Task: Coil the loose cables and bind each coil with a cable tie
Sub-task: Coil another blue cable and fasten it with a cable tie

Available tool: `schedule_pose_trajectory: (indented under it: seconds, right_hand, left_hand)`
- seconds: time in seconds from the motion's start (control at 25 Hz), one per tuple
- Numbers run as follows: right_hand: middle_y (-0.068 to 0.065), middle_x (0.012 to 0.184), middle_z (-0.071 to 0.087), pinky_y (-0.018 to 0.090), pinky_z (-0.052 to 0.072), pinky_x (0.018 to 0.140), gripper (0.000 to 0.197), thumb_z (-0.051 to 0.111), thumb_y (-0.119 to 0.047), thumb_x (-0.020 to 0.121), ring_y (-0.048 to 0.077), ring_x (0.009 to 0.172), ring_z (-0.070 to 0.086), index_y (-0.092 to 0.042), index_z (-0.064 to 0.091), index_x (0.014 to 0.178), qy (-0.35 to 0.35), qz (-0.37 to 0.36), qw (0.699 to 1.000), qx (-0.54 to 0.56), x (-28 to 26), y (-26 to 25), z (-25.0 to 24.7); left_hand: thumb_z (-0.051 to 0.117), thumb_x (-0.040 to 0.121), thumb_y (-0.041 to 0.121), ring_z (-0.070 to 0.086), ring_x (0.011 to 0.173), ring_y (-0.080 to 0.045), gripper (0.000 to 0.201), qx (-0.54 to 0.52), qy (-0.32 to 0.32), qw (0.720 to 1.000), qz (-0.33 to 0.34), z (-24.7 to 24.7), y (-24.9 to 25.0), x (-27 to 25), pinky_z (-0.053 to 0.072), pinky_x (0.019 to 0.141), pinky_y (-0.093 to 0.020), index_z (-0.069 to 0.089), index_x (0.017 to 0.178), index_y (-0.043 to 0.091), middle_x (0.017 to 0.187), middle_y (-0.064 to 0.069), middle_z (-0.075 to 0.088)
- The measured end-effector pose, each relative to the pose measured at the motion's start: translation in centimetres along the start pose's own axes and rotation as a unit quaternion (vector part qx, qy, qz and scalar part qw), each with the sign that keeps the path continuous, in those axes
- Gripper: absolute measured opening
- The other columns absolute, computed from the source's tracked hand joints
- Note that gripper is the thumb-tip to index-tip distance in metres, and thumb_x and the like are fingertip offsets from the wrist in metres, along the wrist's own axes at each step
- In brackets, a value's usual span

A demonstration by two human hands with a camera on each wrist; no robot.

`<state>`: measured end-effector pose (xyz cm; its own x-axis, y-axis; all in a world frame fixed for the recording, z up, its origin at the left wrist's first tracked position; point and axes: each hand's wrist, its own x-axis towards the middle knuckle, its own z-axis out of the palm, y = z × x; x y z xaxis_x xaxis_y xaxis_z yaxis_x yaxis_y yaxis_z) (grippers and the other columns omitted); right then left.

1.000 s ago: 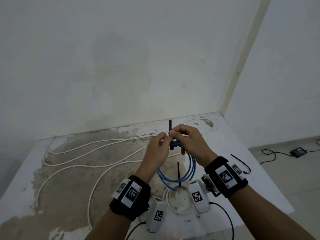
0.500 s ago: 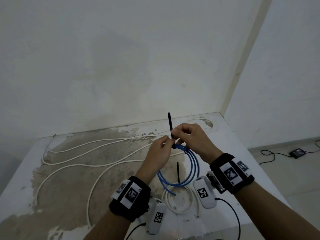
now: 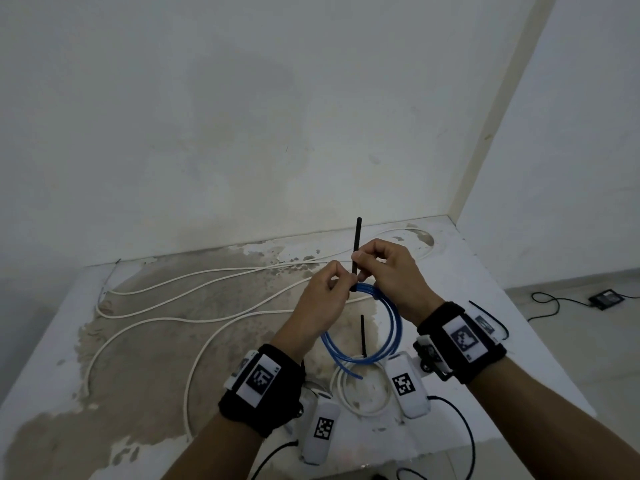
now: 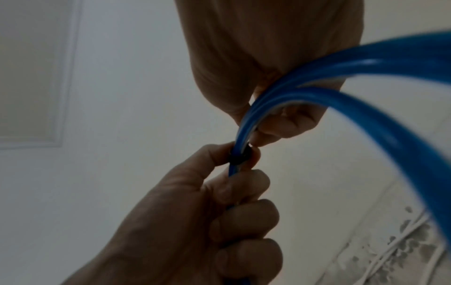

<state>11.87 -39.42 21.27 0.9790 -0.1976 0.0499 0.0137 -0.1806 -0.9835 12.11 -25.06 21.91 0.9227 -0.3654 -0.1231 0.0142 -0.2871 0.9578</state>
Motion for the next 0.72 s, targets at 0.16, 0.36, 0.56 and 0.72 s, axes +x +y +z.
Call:
schedule_pose_trajectory:
  seconds: [0.16,0.36,0.56,0.72]
  right_hand:
    - [0.010,0.081,0.066,0.018,0.051,0.054,0.015,0.064,-0.014,0.095,0.017,0.062,0.064,-0.002,0.069,0.088,-0.005,0.020,1.000,0.024,0.1,0.3,0.9]
    - [0.006,0.081,0.066,0.019,0.049,0.055,0.018,0.060,-0.016,0.097,0.012,0.064,0.060,-0.004,0.068,0.087,-0.045,0.032,0.998,0.019,-0.4,0.5,2.2]
    - [0.004,0.068,0.062,0.019,0.050,0.061,0.017,0.062,-0.009,0.095,0.009,0.058,0.058,0.006,0.067,0.088,-0.024,0.033,0.998,0.038,-0.4,0.9,3.6]
    - [0.005,0.067,0.061,0.014,0.047,0.055,0.015,0.062,-0.006,0.095,0.006,0.055,0.056,0.006,0.068,0.088,-0.015,0.034,0.998,0.050,-0.6,0.7,4.9]
  left_hand:
    - [0.047,0.099,0.033,0.030,0.040,-0.006,0.025,0.023,-0.025,0.999,-0.029,-1.4,-1.3,0.7,0.026,0.048,-0.026,0.051,0.080,0.016,0.057,0.006,0.042]
    - [0.047,0.099,0.029,0.035,0.043,-0.008,0.031,0.023,0.002,1.000,-0.007,-2.2,-2.1,0.4,0.031,0.050,-0.029,0.049,0.071,0.018,0.055,0.005,0.042]
    - [0.051,0.098,0.023,0.034,0.040,-0.001,0.029,0.002,0.002,1.000,0.018,-2.9,-2.7,-0.4,0.030,0.044,-0.015,0.047,0.071,0.012,0.047,0.011,0.040]
    - [0.049,0.099,0.027,0.031,0.040,-0.004,0.032,-0.007,-0.025,0.999,-0.019,-4.1,-3.3,-0.4,0.027,0.041,-0.018,0.044,0.070,0.015,0.050,0.011,0.041]
